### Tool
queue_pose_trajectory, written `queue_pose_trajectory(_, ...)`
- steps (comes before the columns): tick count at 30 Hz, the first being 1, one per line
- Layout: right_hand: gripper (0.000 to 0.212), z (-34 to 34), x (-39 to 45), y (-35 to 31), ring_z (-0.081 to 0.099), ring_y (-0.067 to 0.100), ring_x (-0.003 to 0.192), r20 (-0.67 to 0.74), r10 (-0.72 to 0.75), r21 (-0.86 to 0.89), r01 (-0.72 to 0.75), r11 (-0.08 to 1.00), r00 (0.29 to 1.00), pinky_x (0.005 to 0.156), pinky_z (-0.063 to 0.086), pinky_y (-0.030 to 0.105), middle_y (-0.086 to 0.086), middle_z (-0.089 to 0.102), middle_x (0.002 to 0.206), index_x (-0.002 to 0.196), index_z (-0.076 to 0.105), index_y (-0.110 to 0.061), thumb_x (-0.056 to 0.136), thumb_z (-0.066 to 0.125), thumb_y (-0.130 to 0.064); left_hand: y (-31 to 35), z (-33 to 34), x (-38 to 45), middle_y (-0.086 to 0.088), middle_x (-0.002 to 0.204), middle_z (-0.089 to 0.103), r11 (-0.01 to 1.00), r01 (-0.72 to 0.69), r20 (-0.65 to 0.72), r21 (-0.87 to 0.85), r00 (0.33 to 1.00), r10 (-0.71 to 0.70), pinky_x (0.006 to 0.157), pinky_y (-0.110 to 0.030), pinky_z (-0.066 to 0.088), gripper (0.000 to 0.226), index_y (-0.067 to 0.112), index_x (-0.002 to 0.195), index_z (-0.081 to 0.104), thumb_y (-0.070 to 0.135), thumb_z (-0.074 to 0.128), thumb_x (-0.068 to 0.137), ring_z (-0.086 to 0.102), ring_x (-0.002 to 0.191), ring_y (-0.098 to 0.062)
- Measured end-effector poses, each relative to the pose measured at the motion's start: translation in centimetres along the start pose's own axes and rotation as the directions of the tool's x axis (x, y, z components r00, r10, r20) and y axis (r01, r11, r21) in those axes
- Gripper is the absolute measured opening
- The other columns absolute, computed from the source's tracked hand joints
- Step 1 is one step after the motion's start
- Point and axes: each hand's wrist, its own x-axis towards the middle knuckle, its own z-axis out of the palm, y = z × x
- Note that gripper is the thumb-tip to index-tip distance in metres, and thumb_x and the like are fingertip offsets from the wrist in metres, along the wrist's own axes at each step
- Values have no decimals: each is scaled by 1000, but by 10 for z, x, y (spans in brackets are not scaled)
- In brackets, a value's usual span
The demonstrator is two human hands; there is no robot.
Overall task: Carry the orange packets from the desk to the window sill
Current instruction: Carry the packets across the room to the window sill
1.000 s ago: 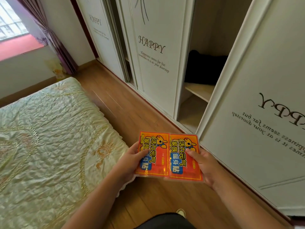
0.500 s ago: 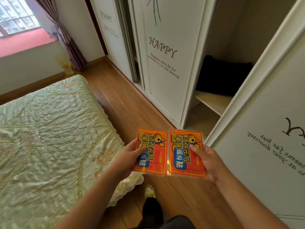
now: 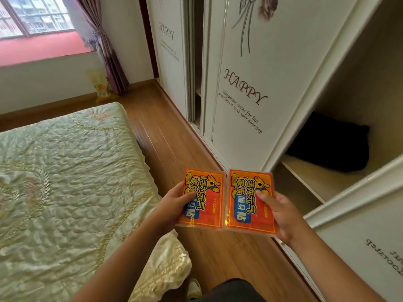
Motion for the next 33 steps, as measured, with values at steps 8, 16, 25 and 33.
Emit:
queue_pose_trajectory(8,29,25,60,-29,77,32,80,50,16,-23,-15,1000,999,59,62,42,15,79,95,114,63,-11,87,68,-21,29,-16,51,-14,108,76,997,9,8,-82,1000,-8,70,-41,62,36,24,114,63,23,72,79,74,96,-33)
queue_pose_trajectory(16,31,18,143,-63,76,33,87,117,43,-74,-34,997,992,65,62,44,14,78,99,113,65,-15,84,70,-27,54,-14,118,-17,111,74,996,1,-58,-88,998,-6,75,-45,62,45,19,120,59,24,73,78,72,98,-35)
queue_pose_trajectory(25,26,5,244,-135,76,34,89,252,99,-135,-67,989,963,65,62,44,15,78,101,113,65,-14,89,67,-23,105,17,197,-17,112,74,994,-33,-164,-99,986,17,71,-40,62,40,22,117,63,23,74,78,72,98,-34)
queue_pose_trajectory(33,25,13,300,-162,75,34,90,316,127,-160,-79,984,940,68,62,46,14,78,101,113,65,-14,90,65,-24,117,25,228,-19,111,74,988,-50,-267,-146,964,9,70,-42,62,41,19,120,61,21,71,80,73,94,-34)
